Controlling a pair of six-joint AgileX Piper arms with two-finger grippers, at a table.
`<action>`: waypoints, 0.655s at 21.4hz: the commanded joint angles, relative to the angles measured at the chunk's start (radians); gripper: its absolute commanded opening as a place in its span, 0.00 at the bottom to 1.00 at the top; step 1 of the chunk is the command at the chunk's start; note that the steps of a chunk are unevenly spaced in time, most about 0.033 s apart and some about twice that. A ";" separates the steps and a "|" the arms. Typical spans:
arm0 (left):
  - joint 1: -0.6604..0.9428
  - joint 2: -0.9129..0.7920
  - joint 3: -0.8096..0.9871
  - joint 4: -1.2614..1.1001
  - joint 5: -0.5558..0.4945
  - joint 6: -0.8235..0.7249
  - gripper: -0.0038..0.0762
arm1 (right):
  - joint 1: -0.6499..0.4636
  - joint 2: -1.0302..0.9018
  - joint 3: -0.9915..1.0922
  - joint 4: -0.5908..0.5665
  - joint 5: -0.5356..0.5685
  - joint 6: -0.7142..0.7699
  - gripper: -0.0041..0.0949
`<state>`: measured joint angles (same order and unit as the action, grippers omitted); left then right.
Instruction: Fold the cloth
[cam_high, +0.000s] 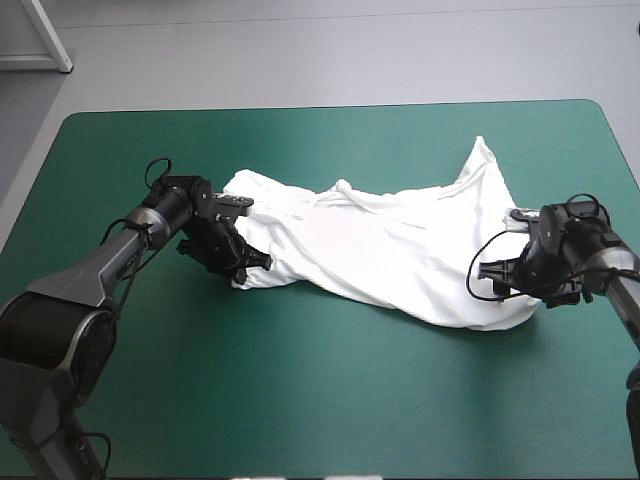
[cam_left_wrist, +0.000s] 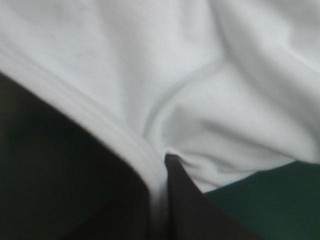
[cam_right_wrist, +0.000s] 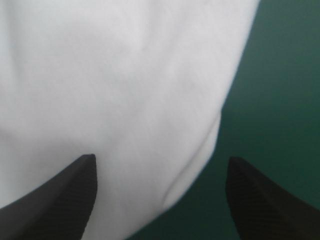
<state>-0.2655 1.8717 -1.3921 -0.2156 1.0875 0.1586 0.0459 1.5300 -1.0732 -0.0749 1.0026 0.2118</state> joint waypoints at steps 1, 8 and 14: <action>-0.006 -0.035 -0.019 -0.024 0.018 0.001 0.04 | -0.010 0.015 -0.008 0.023 -0.043 0.008 0.72; -0.006 -0.035 -0.029 -0.024 -0.001 0.008 0.04 | -0.010 0.054 -0.011 0.109 -0.075 -0.154 0.13; -0.006 -0.078 -0.200 0.020 0.115 0.006 0.04 | -0.010 -0.066 -0.158 0.037 -0.002 -0.134 0.02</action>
<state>-0.2667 1.8792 -1.4876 -0.2003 1.1521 0.1669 0.0455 1.5534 -1.1436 0.0000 0.9767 0.0775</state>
